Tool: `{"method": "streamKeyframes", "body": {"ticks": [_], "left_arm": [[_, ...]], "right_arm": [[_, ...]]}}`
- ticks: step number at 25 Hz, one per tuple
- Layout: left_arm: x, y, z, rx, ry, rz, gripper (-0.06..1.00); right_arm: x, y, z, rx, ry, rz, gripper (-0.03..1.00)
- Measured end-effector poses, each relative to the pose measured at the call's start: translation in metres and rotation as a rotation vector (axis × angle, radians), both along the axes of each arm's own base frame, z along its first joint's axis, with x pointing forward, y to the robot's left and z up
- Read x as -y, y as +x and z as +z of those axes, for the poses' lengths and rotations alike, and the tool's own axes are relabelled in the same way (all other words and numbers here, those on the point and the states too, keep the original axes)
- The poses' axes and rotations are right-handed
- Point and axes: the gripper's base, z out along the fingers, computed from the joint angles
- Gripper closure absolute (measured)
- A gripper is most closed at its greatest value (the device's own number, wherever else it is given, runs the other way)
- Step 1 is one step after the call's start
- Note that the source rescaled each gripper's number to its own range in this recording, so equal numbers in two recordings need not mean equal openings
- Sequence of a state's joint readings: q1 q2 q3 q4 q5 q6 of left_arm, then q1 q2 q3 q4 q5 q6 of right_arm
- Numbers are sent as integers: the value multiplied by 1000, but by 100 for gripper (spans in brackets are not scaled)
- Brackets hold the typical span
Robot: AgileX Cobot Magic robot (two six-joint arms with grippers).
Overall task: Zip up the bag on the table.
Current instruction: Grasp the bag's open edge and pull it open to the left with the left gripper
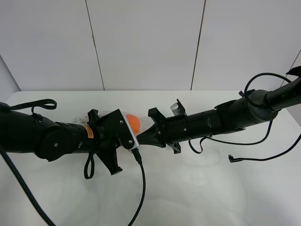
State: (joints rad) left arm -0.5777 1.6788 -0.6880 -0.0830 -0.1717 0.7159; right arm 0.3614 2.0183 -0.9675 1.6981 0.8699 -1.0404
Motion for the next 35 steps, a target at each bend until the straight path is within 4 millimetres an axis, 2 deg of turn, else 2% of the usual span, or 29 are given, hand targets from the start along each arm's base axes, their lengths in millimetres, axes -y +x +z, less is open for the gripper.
{"method": "streamKeyframes", "body": {"ticks": [10,20,27,31,35], "left_arm": [[-45,22,-2,-7,46,128,94],[-115,41,-4,-31,98,319,94],[-155,41,-8,-100,109,446,94],[-172,34,-14,-124,112,499,94],[-178,28,-19,-118,111,526,94]], "right_arm": [[0,1,-1,1,-8,-14,97],[0,1,-1,1,-9,-12,97],[0,1,-1,1,-10,-12,97],[0,1,-1,2,-13,-10,97],[0,0,-1,4,-18,-6,97]]}}
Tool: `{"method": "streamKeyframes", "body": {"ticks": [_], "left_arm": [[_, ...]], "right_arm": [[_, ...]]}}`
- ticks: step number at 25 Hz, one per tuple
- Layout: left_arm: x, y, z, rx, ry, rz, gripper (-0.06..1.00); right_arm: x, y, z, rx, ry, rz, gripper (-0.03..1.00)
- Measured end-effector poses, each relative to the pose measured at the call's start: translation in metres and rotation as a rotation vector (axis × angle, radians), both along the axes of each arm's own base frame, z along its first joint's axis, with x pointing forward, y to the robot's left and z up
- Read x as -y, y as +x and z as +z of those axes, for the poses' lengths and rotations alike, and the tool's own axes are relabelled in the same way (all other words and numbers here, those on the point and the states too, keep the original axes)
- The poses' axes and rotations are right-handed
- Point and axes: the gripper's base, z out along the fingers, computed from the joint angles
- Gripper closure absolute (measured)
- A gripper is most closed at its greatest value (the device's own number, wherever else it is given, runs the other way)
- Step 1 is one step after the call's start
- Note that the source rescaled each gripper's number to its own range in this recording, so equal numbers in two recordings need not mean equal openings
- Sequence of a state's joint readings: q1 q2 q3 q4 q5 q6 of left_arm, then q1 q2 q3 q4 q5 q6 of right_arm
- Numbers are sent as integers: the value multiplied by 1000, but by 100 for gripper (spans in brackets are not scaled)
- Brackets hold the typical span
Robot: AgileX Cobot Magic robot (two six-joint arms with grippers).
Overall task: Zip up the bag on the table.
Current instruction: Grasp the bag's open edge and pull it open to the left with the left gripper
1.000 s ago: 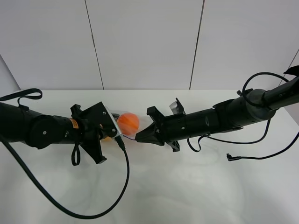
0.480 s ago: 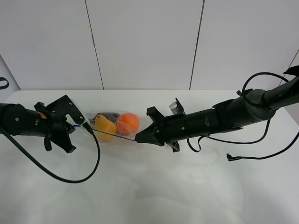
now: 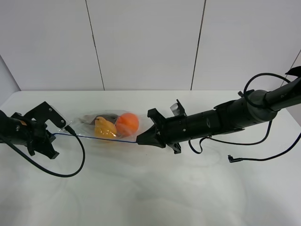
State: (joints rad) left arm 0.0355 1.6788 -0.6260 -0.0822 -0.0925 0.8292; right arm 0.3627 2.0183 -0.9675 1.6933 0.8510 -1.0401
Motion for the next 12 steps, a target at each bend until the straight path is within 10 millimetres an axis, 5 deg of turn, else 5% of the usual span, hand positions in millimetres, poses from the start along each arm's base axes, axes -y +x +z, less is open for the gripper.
{"method": "streamKeyframes", "body": {"ticks": [12], "left_arm": [[-6,0,0,7,-2,23,94]], "right_arm": [[1,0,-1,4,-13,6,97]]}}
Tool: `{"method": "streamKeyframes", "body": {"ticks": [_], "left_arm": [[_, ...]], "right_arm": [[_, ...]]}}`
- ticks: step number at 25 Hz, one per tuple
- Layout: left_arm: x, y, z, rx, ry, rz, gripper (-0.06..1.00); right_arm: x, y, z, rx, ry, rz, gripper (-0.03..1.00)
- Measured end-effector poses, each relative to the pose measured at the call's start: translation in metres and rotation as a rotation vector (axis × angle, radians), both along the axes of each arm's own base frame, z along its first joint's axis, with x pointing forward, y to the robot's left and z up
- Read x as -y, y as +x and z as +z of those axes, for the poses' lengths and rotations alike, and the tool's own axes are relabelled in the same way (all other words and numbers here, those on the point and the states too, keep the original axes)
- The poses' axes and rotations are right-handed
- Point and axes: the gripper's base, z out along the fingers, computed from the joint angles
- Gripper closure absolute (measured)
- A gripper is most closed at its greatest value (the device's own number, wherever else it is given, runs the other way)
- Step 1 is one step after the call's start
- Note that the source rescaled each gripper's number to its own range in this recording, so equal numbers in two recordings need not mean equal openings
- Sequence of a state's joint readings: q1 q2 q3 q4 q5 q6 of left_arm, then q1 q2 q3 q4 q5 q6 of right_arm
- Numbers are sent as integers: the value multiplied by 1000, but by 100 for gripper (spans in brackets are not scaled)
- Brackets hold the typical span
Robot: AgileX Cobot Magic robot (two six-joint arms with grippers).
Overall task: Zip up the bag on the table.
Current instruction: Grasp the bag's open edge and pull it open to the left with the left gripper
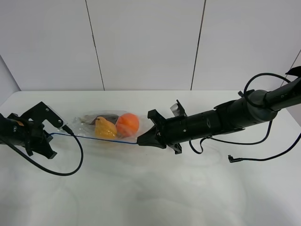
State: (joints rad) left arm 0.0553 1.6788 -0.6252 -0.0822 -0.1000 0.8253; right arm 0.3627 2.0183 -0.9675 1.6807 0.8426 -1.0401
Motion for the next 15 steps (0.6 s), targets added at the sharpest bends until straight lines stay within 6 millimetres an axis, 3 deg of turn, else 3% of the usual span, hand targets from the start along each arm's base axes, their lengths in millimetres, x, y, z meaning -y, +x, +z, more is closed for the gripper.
{"method": "streamKeyframes", "body": {"ticks": [15], "left_arm": [[-4,-1,0,-6,-2,16,93]], "right_arm": [[0,1,1,-3,10,-4,97]]}}
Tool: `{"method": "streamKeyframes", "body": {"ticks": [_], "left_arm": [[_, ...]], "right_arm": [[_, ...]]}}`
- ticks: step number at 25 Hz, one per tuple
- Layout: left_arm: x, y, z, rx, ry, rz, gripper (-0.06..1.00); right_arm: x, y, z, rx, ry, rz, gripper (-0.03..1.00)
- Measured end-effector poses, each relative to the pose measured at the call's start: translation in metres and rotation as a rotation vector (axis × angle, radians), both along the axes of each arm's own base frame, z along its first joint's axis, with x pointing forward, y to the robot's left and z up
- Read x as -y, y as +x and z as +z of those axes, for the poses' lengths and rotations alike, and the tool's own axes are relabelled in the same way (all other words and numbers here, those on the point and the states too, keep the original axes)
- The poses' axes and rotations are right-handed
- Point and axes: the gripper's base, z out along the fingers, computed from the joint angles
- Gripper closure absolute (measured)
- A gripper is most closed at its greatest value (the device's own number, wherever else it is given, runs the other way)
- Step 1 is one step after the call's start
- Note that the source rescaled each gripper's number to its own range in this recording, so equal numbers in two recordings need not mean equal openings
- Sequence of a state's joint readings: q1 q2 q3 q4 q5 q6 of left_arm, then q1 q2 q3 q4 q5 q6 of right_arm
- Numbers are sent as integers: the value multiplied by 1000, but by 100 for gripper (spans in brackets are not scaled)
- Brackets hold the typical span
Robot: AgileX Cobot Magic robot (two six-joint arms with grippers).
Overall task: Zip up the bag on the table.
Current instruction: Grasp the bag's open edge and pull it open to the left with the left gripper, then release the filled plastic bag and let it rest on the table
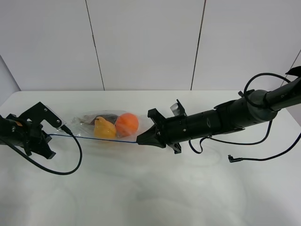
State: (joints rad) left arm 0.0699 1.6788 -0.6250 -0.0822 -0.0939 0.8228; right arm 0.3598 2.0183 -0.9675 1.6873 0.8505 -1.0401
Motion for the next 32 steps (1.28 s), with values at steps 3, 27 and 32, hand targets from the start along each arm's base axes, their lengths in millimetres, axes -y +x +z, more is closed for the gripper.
{"method": "streamKeyframes", "body": {"ticks": [3,27,32], "left_arm": [[-4,1,1,14,-23,43,80],[-1,-20,57,-118,-412,516,11],[2,-42,114,85,-418,436,11]], "right_arm": [[2,0,-1,5,-14,7,97],[5,0,-4,33,-54,42,97],[5,-1,-4,35,-58,48,97]]}}
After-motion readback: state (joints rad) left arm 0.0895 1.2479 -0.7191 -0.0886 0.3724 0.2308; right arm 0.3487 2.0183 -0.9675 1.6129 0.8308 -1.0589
